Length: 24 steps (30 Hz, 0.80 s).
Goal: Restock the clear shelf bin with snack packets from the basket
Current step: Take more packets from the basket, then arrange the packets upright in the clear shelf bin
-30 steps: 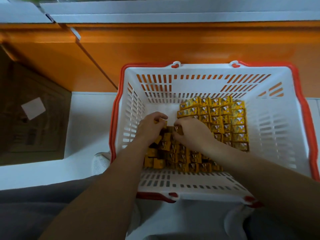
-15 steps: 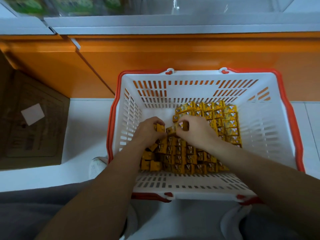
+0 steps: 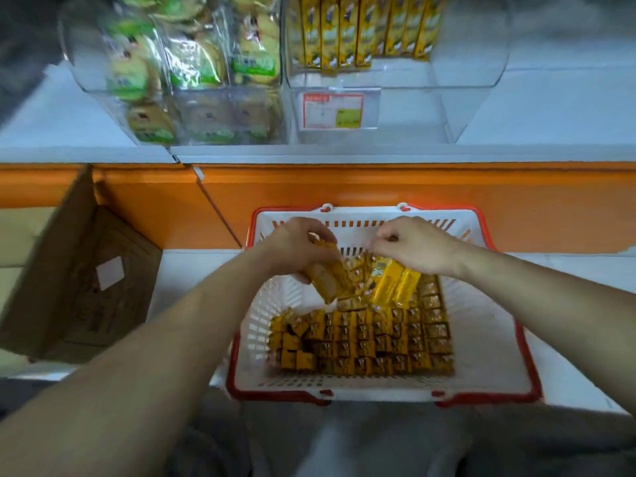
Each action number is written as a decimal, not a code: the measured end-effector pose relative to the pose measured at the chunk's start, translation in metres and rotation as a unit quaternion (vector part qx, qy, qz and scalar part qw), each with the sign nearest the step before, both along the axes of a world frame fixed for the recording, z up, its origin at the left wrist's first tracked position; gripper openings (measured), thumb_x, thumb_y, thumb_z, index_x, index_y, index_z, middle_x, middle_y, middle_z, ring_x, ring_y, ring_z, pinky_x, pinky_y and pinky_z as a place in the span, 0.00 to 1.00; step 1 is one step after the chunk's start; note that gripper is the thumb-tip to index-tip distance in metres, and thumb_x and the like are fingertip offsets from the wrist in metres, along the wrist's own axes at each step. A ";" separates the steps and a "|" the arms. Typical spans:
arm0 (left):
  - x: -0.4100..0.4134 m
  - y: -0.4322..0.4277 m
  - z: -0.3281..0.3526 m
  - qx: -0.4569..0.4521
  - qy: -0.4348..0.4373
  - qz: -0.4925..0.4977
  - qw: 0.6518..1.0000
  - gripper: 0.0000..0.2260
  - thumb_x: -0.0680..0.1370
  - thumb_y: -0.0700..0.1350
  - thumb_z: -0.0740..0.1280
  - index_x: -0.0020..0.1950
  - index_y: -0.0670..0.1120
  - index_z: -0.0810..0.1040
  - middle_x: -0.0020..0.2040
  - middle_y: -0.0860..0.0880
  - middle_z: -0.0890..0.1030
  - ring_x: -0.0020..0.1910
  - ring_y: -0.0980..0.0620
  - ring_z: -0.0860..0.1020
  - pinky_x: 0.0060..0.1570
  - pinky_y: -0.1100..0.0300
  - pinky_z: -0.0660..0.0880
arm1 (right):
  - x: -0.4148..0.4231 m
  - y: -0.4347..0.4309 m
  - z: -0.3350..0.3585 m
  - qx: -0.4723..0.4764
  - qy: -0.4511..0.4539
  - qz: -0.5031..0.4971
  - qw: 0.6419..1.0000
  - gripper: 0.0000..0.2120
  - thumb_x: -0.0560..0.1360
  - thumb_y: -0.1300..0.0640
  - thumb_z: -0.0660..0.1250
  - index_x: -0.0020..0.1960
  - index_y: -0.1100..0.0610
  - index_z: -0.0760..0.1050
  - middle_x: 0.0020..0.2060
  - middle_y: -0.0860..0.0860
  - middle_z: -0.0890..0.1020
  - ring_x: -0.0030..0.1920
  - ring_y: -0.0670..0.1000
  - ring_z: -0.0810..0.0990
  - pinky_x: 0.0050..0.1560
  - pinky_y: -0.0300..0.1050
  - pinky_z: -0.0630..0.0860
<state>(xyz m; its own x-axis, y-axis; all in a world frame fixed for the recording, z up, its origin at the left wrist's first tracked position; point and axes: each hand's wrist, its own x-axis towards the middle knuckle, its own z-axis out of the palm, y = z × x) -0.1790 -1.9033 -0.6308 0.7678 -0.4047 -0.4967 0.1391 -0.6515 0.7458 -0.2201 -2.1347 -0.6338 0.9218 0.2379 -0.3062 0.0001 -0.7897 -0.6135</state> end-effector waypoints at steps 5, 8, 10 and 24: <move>-0.026 0.003 0.102 -0.079 -0.010 -0.047 0.996 0.09 0.76 0.45 0.76 0.56 0.49 0.82 0.52 0.41 0.85 0.41 0.48 0.84 0.33 0.55 0.83 | -0.031 0.003 0.097 -0.051 -0.039 0.092 0.994 0.20 0.74 0.37 0.68 0.32 0.50 0.72 0.29 0.42 0.76 0.33 0.43 0.73 0.34 0.44 0.65; -0.046 0.006 0.146 -0.127 -0.021 -0.063 0.990 0.09 0.76 0.44 0.75 0.55 0.47 0.82 0.49 0.39 0.85 0.41 0.44 0.83 0.35 0.54 0.81 | -0.058 0.008 0.141 -0.042 -0.065 0.101 0.992 0.16 0.71 0.35 0.67 0.35 0.46 0.75 0.40 0.44 0.81 0.42 0.43 0.77 0.44 0.48 0.72; -0.055 0.008 0.166 -0.147 -0.041 -0.059 0.987 0.10 0.75 0.45 0.76 0.55 0.47 0.83 0.47 0.40 0.85 0.39 0.46 0.82 0.34 0.55 0.80 | -0.067 0.011 0.163 -0.033 -0.090 0.085 0.992 0.16 0.67 0.31 0.66 0.35 0.43 0.74 0.43 0.43 0.82 0.46 0.44 0.78 0.48 0.50 0.74; -0.022 -0.001 0.170 -0.220 -0.013 0.095 0.971 0.23 0.66 0.42 0.81 0.60 0.52 0.81 0.42 0.48 0.88 0.40 0.49 0.87 0.37 0.58 0.83 | -0.017 0.019 0.149 0.090 -0.118 -0.040 0.988 0.20 0.59 0.31 0.71 0.37 0.47 0.76 0.29 0.47 0.72 0.31 0.43 0.69 0.35 0.46 0.62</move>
